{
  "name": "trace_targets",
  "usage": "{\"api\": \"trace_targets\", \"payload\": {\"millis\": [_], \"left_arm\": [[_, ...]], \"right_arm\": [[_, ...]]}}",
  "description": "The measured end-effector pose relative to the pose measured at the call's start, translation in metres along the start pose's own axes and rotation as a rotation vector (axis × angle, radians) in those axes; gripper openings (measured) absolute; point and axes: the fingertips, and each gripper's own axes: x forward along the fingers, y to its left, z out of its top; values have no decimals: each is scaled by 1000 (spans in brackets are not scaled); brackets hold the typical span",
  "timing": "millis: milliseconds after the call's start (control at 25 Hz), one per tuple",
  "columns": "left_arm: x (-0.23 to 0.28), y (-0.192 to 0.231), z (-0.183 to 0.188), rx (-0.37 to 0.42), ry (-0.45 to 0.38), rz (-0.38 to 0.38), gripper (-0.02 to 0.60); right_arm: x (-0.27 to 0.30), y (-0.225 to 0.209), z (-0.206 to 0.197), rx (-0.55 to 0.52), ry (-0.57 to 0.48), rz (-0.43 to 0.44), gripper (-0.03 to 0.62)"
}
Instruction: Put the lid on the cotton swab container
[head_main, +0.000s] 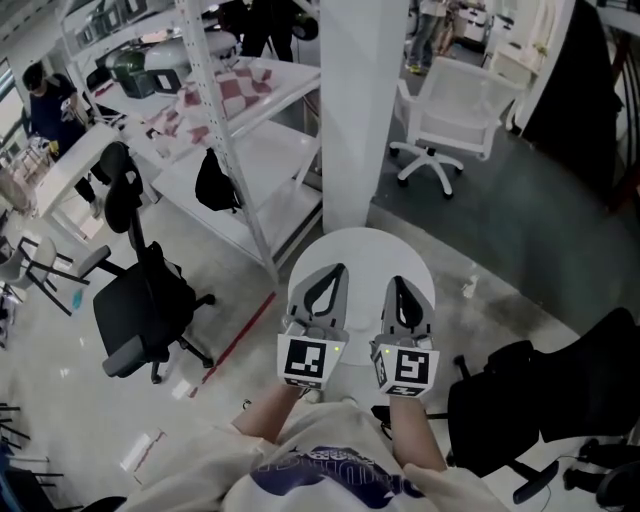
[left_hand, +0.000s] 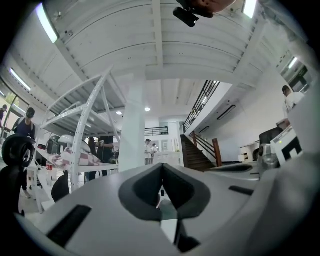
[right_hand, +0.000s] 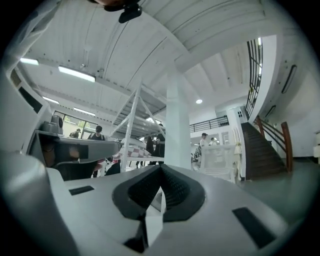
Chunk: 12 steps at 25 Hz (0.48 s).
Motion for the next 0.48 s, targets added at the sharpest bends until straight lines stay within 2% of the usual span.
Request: {"api": "trace_targets", "payload": {"millis": [320, 480], "left_arm": [[6, 4, -1, -4, -13, 4, -2], [19, 8, 1, 2, -34, -17, -3]], "right_arm": [[3, -6, 7, -43, -17, -20, 9], [15, -11, 6, -48, -23, -23, 9]]}}
